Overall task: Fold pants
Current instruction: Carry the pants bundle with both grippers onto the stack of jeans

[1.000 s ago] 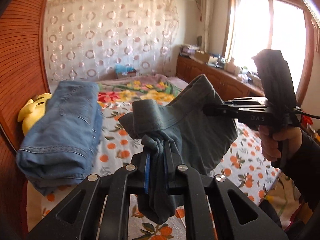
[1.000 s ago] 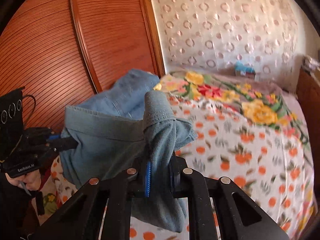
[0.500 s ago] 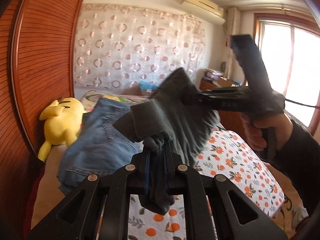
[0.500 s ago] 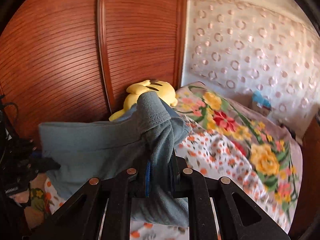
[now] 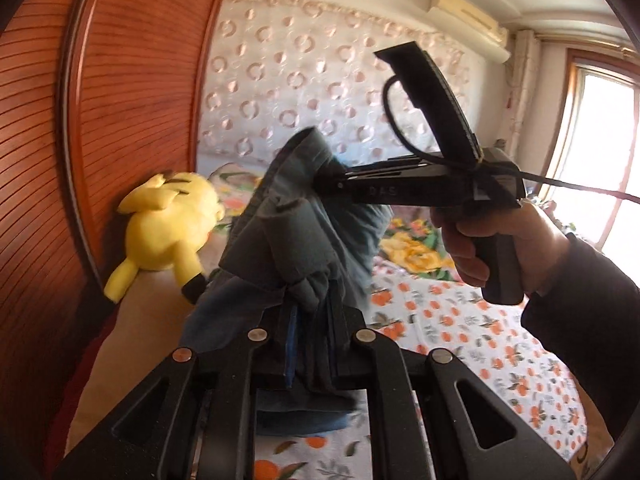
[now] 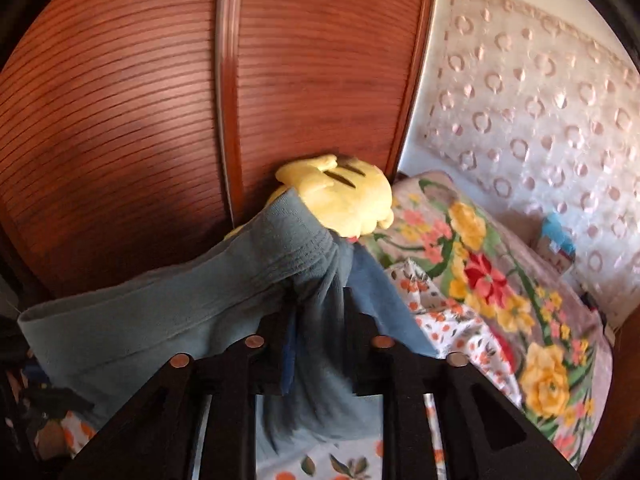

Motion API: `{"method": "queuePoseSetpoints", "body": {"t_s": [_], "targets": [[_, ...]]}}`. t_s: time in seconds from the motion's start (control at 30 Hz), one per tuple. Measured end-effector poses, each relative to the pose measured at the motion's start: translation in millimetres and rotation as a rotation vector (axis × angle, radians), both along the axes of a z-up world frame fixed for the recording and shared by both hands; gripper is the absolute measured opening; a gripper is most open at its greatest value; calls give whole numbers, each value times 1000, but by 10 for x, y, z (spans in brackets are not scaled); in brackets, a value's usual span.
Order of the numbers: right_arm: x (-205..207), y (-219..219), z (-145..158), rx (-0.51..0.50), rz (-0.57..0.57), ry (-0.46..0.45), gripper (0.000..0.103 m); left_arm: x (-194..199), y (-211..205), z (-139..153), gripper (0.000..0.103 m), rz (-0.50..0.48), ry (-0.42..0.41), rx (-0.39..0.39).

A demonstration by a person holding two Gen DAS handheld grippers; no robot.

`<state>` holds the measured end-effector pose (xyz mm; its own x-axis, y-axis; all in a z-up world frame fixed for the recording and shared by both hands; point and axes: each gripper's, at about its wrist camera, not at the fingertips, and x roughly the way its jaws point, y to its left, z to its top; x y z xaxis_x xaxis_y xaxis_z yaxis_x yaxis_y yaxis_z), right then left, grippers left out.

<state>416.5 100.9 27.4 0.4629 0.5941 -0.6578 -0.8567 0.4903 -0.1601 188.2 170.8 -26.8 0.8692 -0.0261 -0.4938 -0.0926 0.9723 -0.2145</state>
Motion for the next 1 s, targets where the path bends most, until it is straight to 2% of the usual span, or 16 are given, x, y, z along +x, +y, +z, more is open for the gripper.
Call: {"method": "queuePoseSetpoints", "body": {"t_s": [0.07, 0.27, 0.43, 0.53, 0.67, 0.83, 1.0], "targets": [[51, 85, -91, -1, -39, -16, 25, 14, 69, -93, 14, 30, 29, 2], [15, -53, -83, 144, -72, -7, 31, -105, 242, -199, 25, 45, 33, -36], [-202, -345, -208, 206, 10, 45, 31, -290, 306, -2, 29, 52, -42, -25], [-149, -412, -375, 185, 20, 75, 31, -229, 236, 162, 29, 16, -68, 21], [73, -418, -591, 155, -47, 84, 31, 77, 139, 104, 29, -28, 0, 76], [265, -294, -780, 160, -103, 143, 31, 385, 237, -337, 29, 8, 156, 93], [208, -251, -813, 176, -109, 116, 31, 433, 283, -526, 29, 14, 184, 90]]}}
